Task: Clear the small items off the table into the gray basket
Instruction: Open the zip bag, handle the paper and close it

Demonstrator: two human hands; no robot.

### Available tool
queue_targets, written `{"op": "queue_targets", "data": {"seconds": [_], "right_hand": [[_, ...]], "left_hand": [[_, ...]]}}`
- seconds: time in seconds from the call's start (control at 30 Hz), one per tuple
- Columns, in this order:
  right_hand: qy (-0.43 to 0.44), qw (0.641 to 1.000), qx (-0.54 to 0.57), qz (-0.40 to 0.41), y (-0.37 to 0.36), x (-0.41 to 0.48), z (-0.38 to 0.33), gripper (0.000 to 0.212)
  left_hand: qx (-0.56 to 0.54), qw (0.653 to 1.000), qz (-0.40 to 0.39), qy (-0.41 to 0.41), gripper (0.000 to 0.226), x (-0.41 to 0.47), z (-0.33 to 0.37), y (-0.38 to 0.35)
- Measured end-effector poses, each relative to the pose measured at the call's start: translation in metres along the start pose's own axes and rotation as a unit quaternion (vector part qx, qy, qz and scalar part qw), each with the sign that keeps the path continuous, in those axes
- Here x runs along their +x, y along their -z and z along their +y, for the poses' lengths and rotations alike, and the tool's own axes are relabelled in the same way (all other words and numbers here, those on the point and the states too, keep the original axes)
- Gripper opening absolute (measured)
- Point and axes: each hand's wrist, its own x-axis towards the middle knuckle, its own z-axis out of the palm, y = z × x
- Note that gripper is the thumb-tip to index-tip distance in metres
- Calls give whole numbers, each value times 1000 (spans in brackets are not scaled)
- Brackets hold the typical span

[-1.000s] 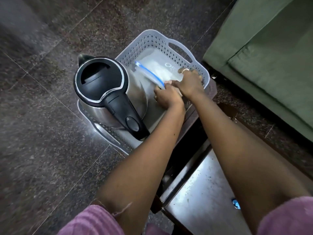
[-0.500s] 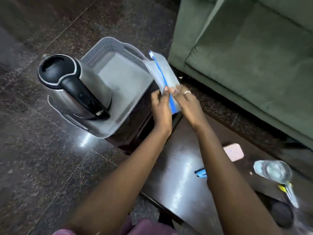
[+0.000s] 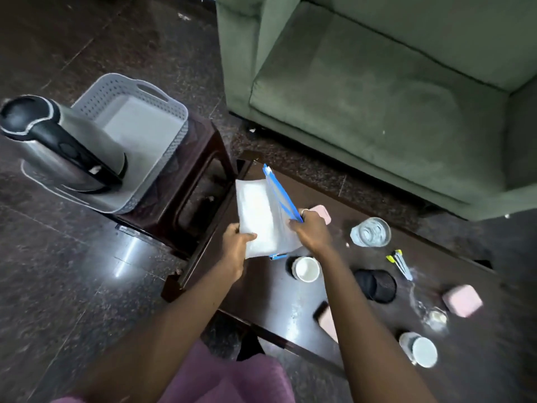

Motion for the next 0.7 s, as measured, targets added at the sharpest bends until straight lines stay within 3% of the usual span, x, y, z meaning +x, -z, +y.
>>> {"op": "queue_targets", "data": {"seconds": [0.07, 0.17, 0.27, 0.37, 0.5, 0.7], "right_hand": [[-5, 1000, 9, -2, 6, -6, 18, 23], [-4, 999, 35, -23, 12, -14, 44, 19], [11, 998, 44, -51, 12, -16, 63, 23], [16, 996, 51, -76, 3, -14, 82, 23], [-21, 981, 170, -88, -11, -12, 102, 20], [-26, 972, 203, -116, -12, -13, 109, 8]], "left_hand": [[42, 998, 15, 35, 32, 5, -24, 3], [154, 986, 30, 61, 48, 10, -54, 5], [243, 969, 42, -9, 69, 10, -65, 2], [284, 949, 35, -136, 57, 13, -59, -8], [288, 925, -13, -250, 45, 19, -33, -24], [265, 924, -119, -249, 31, 27, -2, -35]]}}
